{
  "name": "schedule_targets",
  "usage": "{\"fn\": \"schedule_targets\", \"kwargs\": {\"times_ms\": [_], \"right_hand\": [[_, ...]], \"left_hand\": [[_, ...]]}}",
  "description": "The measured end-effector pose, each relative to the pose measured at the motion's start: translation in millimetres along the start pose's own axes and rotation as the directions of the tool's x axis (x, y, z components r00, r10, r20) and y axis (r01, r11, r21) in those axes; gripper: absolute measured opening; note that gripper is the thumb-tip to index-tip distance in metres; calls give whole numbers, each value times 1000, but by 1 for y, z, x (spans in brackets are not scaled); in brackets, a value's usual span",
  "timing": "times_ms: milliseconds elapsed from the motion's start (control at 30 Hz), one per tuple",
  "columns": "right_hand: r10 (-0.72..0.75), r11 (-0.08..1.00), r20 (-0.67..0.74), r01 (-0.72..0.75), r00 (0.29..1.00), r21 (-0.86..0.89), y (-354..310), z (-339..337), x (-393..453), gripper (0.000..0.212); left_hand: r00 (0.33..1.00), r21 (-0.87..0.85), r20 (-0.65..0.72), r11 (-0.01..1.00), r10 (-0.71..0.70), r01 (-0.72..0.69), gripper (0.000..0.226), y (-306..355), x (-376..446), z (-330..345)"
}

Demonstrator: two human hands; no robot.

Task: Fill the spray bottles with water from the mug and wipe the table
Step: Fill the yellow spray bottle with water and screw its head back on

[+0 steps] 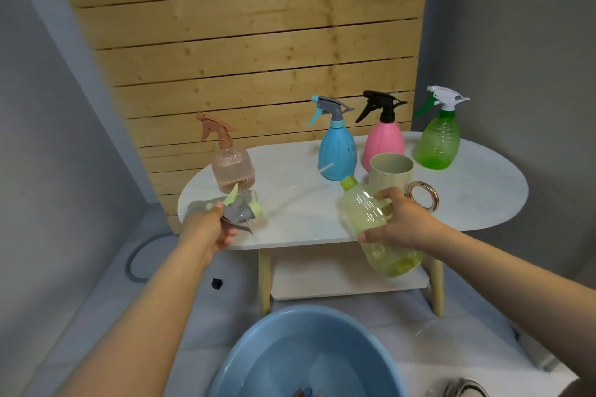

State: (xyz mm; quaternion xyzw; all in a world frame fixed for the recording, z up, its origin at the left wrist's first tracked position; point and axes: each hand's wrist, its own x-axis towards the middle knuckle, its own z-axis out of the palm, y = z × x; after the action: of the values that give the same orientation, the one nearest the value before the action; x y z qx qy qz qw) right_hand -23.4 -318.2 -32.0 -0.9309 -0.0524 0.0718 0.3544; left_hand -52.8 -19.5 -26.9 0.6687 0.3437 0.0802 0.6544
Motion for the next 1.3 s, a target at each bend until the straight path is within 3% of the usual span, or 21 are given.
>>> {"fn": "schedule_targets", "kwargs": {"times_ms": [133,233,533,600,700,800,933,1033,1100,1167,1233,1300], "right_hand": [[-6,999,0,6,1000,34,-4,2,0,93],[-7,999,9,6,1000,45,-1,2,0,92],[-67,985,72,55,995,165,-5,11,-2,85],[-90,973,62,74,994,220,-8,14,-3,84],[-144,953,83,116,986,280,-11,15,-3,84],[-205,926,162,138,965,351,-14,13,-4,90],[-255,896,213,148,943,418,-14,14,-5,84],[-298,889,204,193,933,416,-14,12,-5,75],[-252,922,109,204,962,330,-11,4,-2,58],[-133,970,-212,171,968,173,-2,-6,7,44],[-5,1000,-482,7,876,2,10,-17,18,40],[128,985,-533,-171,836,-33,21,-25,28,44]], "left_hand": [[993,-118,103,991,-57,69,19,-11,-2,22],[981,-149,166,981,-100,125,29,-17,-2,35],[912,65,335,972,-236,227,31,-7,-18,39],[911,161,343,970,-230,184,39,-3,-24,38],[900,301,413,954,-138,8,50,3,-38,40],[811,215,585,967,-18,-134,54,6,-49,45],[663,56,748,994,20,-93,55,2,-60,58],[694,14,717,994,68,-112,75,-5,-64,71],[751,3,651,989,110,-148,72,-7,-65,75],[798,-5,585,984,145,-175,73,-7,-61,73],[824,23,543,978,161,-206,77,-7,-55,71],[839,38,522,978,156,-206,76,-8,-51,69]]}}
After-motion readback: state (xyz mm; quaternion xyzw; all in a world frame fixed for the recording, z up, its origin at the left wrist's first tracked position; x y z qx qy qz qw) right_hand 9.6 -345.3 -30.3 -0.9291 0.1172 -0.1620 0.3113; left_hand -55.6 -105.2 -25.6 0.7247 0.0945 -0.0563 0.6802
